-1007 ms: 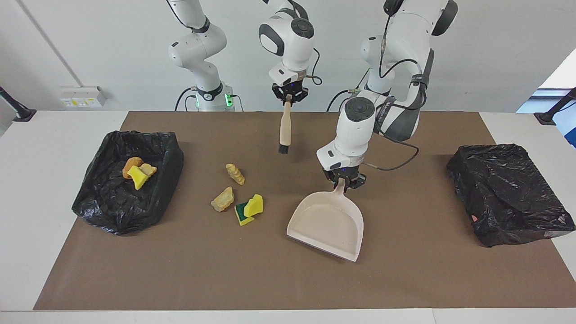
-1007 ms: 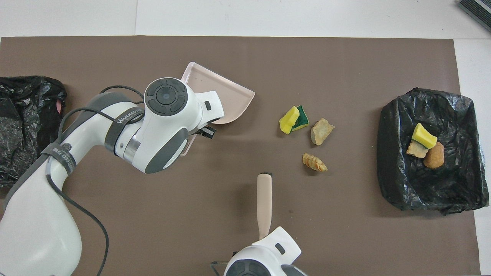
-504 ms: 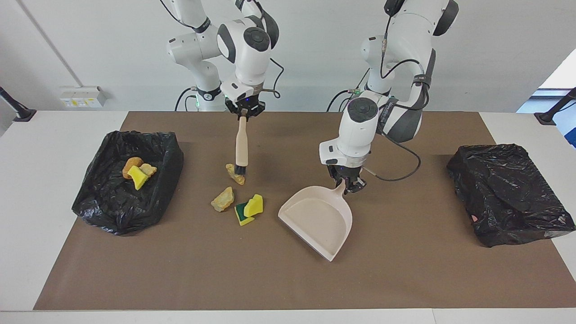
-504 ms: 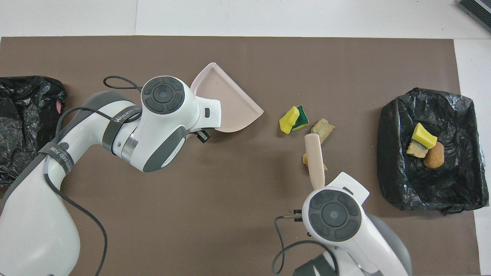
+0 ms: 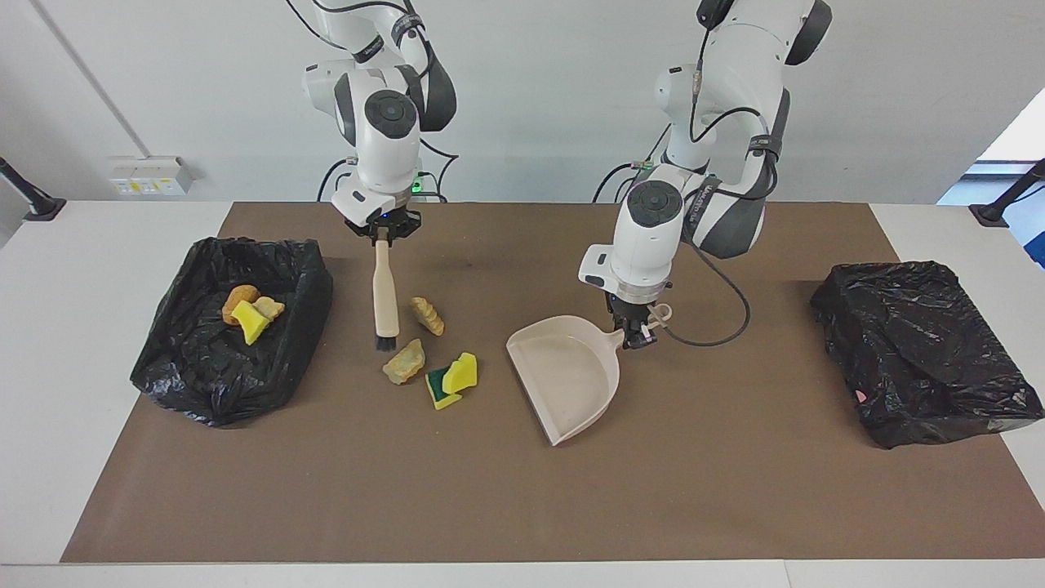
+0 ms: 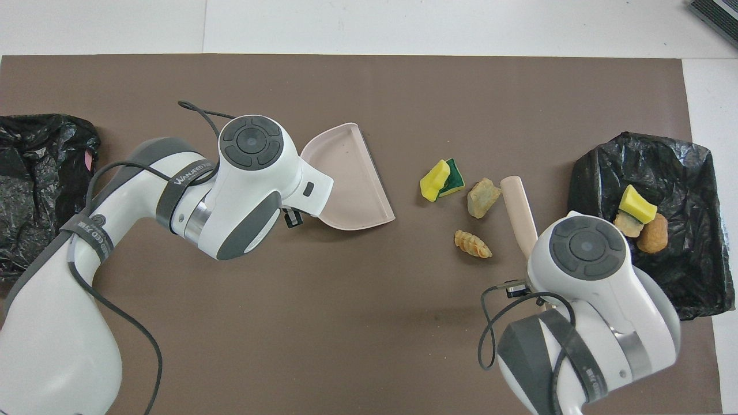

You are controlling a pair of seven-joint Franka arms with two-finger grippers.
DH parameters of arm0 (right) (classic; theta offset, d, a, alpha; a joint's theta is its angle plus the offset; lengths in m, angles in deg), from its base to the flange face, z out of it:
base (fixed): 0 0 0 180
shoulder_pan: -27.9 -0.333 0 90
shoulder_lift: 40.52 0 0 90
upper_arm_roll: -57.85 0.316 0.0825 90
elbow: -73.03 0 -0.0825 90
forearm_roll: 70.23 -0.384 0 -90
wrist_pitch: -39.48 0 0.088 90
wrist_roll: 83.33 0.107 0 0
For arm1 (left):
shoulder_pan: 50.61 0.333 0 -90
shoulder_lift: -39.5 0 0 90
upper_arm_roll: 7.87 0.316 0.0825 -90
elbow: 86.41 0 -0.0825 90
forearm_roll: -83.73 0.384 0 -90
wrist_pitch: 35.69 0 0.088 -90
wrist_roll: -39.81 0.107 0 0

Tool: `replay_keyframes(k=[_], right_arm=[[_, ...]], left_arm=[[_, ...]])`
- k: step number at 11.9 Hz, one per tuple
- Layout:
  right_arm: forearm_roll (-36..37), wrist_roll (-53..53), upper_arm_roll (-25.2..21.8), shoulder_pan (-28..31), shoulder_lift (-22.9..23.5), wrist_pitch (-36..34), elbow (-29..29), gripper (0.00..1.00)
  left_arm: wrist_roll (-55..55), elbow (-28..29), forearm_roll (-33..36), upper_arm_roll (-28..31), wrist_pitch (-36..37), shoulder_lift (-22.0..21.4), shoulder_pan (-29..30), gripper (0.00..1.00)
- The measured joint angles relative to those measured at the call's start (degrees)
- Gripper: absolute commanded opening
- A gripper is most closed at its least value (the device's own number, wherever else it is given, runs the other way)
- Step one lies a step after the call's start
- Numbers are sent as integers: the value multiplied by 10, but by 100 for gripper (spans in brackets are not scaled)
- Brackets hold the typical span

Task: Sweep and dump trash in bin
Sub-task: 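Grasp the brush with the right gripper and sweep toward the dustpan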

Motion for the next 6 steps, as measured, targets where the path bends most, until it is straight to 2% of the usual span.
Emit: replay_keyframes(k=[2, 6], right_arm=[[28, 0, 1, 18, 39, 27, 12, 0], [43, 0, 2, 37, 121, 33, 80, 0]], left_arm=[[2, 3, 0, -14, 15, -1, -1, 0], [2, 32, 2, -34, 24, -16, -3, 0]])
